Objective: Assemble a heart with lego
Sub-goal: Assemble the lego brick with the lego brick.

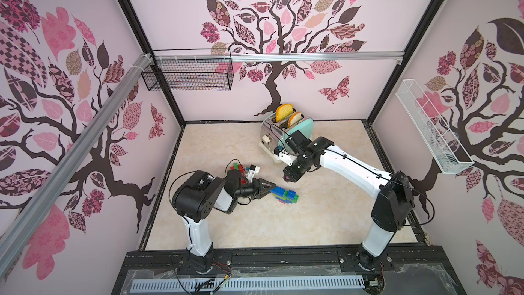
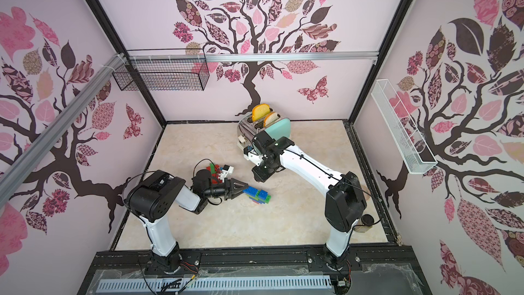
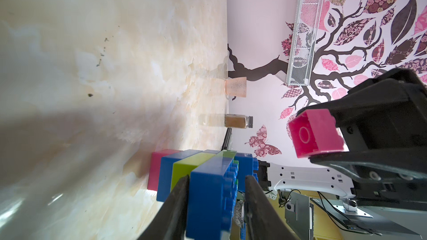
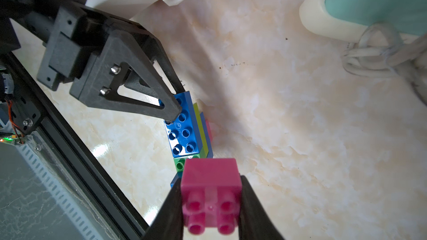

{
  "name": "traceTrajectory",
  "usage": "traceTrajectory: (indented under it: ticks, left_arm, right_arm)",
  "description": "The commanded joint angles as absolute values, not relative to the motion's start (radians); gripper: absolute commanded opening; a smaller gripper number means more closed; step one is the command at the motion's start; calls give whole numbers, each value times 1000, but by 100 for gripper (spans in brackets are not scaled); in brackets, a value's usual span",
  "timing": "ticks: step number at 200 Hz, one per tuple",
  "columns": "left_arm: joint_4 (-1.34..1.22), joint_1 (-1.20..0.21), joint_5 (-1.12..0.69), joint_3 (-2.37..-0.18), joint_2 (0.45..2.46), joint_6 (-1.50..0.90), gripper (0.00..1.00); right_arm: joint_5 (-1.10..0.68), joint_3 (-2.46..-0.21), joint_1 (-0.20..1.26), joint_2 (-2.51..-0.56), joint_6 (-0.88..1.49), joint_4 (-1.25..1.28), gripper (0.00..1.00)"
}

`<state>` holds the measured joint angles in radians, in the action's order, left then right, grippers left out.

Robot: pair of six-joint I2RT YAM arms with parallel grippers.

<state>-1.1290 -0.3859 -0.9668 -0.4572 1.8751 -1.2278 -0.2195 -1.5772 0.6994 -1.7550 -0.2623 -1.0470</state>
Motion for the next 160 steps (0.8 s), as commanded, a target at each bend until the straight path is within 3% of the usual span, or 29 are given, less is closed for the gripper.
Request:
traceTrajectory:
  ticks: [1,64,160]
  left_arm:
    - [-1147,-379,-971,-449,1869,-1216,39]
    - [-1153,-364,-966,-444,1864,-1224,39]
    - [-1167,-365,-969,-445,1875,-1230,30]
  right_arm:
    - [-240,-1592,718,-1746,-290,-1054,22]
    - [-249,-1573,733,-1752,-302,-1054,22]
    - [-232,-1583,781,-1811,-364,-1100,22]
